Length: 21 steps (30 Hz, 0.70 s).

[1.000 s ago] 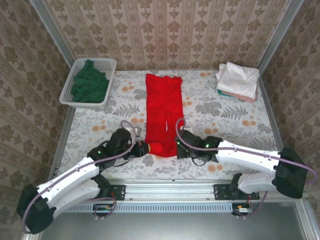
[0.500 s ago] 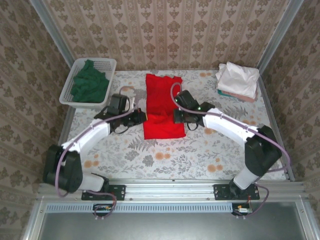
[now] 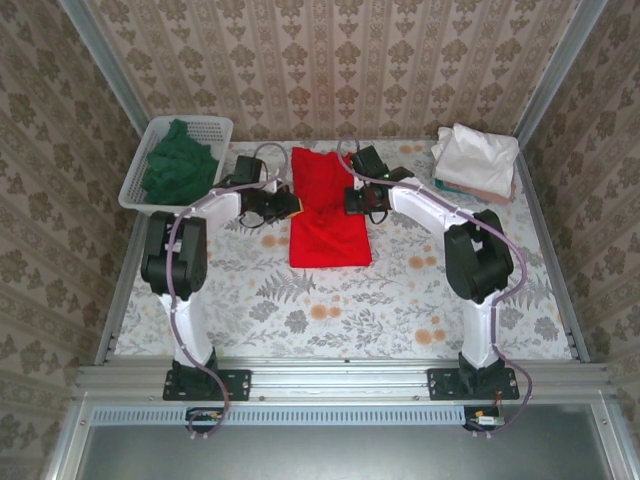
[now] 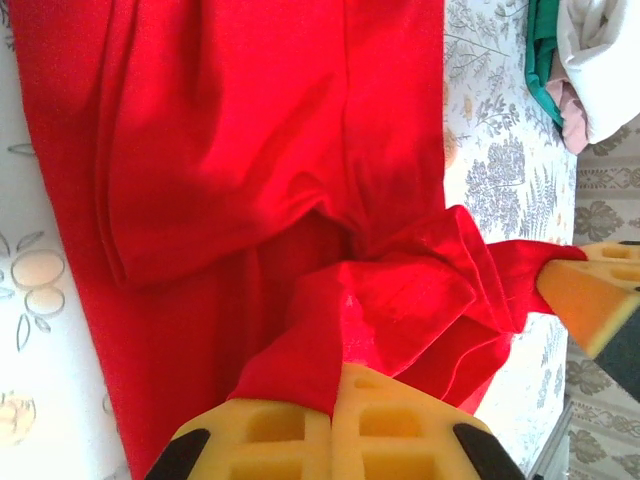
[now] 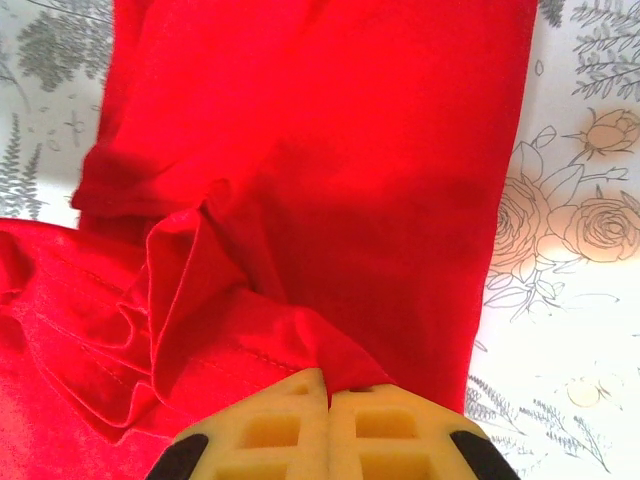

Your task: Fold and stack the t-shirts

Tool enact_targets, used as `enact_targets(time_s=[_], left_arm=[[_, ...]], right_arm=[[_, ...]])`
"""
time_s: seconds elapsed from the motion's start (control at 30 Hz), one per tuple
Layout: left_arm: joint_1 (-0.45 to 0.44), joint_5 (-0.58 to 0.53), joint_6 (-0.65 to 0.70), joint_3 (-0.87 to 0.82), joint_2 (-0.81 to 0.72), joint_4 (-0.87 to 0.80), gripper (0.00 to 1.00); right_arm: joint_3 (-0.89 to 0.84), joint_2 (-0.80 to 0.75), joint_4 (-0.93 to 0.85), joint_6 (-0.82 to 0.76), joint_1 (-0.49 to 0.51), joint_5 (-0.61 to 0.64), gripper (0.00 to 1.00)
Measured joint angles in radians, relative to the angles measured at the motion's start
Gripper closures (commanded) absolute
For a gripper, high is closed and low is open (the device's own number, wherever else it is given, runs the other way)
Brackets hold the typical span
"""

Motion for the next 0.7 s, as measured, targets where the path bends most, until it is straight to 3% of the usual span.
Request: enact_targets(time_s=[0.07,0.13,0.17,0.2,0.27,0.37,0.4,0.5,0.53,0.57,0.7], left_arm=[[0.006,0.01,0.003,0.035,0.035,-0.007,0.99],[0.013,0.019,0.01,0.072,0.061,-0.026,0.8],[0.017,0.022,0.018,0.089,0.072,-0.032,0.61],[0.021,0.024,0.021,0.107,0.084,-0.038,0.5],[0.03,0.032,0.026,0.139,0.104,-0.05,0.44],[0.043,0.039,0.037,0.157,0.111,-0.059,0.39],[0.048,0.04,0.042,0.164,0.11,-0.062,0.37],[0.063,0.04,0.053,0.183,0.109,-0.075,0.29],[0.066,0.038,0.059,0.183,0.106,-0.076,0.2],[0.071,0.034,0.07,0.182,0.099,-0.081,0.01],[0.071,-0.019,0.103,0.108,0.009,-0.085,0.0]], right_arm=[[0.009,0.027,-0.001,-0.005,-0.014,-0.031,0.94],[0.009,0.043,-0.001,-0.008,-0.027,-0.059,0.84],[0.012,0.051,-0.002,-0.012,-0.032,-0.069,0.78],[0.022,0.063,-0.005,-0.017,-0.039,-0.08,0.78],[0.045,0.088,-0.006,-0.022,-0.051,-0.088,0.71],[0.051,0.095,-0.01,-0.031,-0.068,-0.09,0.49],[0.052,0.093,-0.009,-0.037,-0.072,-0.087,0.46],[0.051,0.082,-0.01,-0.052,-0.08,-0.058,0.43],[0.047,0.07,-0.006,-0.053,-0.081,-0.043,0.43],[0.028,0.047,0.004,-0.056,-0.08,-0.025,0.43],[-0.105,-0.093,0.084,-0.063,-0.055,-0.006,0.45]])
